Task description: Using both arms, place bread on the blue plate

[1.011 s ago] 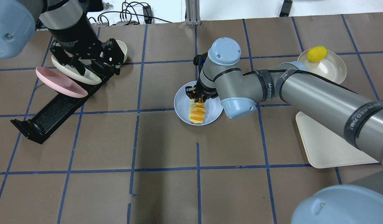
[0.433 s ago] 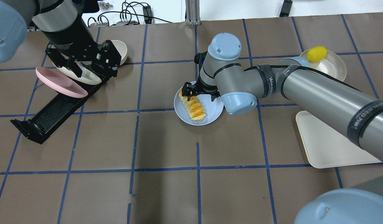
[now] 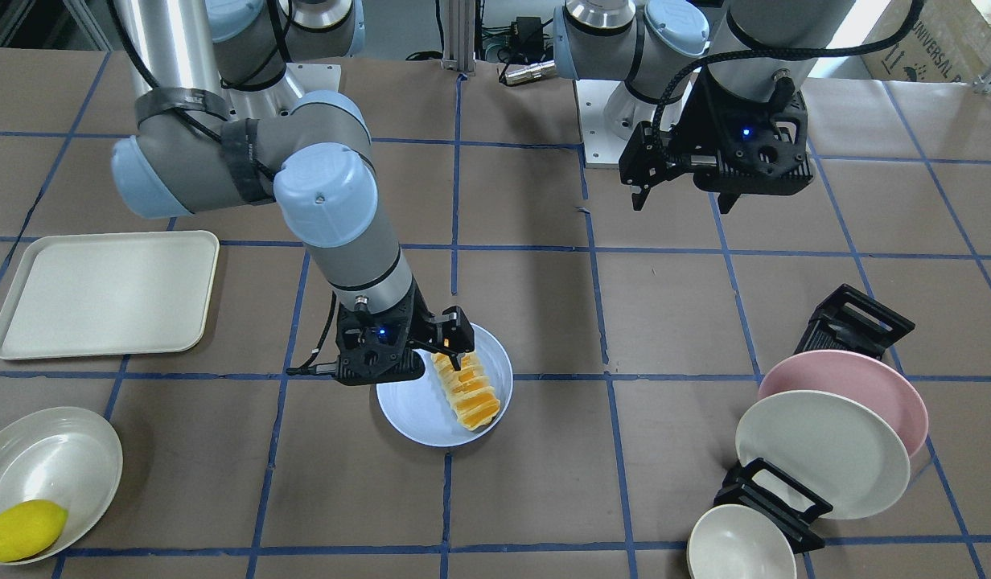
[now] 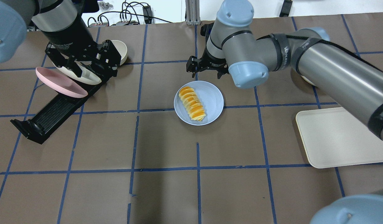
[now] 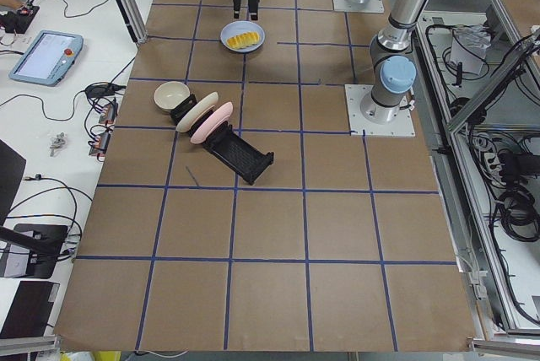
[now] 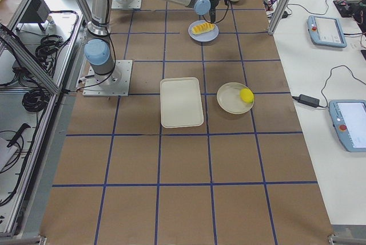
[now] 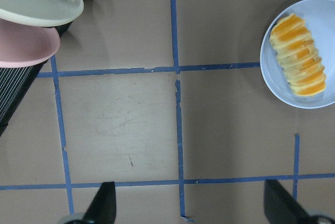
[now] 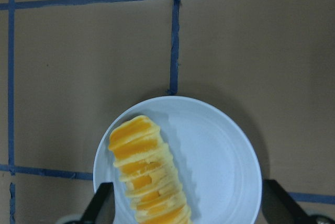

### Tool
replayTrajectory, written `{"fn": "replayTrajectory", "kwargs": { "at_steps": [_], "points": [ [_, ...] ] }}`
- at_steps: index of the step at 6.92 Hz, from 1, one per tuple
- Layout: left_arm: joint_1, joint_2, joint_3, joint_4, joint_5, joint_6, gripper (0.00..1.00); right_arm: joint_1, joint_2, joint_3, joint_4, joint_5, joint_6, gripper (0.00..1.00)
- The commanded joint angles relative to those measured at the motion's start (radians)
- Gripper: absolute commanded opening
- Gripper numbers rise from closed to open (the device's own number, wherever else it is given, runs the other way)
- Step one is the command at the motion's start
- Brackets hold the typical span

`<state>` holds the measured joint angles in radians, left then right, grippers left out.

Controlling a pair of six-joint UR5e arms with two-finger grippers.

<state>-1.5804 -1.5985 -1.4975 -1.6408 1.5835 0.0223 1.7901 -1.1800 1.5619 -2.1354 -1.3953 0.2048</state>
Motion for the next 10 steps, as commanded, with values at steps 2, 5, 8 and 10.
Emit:
{"fn": "replayTrajectory", "kwargs": {
  "at_steps": [2, 5, 8, 10],
  "points": [
    [0.005, -0.009, 0.023, -0.040, 0.004, 0.001, 1.00, -0.125, -0.070, -0.095, 0.181, -0.089, -0.272, 1.00],
    [0.000, -0.018, 0.042, -0.033, 0.051, 0.072, 1.00, -0.218, -0.191, -0.106, 0.514, -0.042, -0.268, 1.00],
    [0.002, -0.015, 0.036, -0.034, 0.026, 0.058, 1.00, -0.228, -0.280, -0.111, 0.591, -0.057, -0.277, 1.00],
    [0.005, -0.012, 0.019, -0.030, 0.012, 0.045, 1.00, -0.228, -0.314, -0.115, 0.575, -0.057, -0.283, 1.00]
  ]
}}
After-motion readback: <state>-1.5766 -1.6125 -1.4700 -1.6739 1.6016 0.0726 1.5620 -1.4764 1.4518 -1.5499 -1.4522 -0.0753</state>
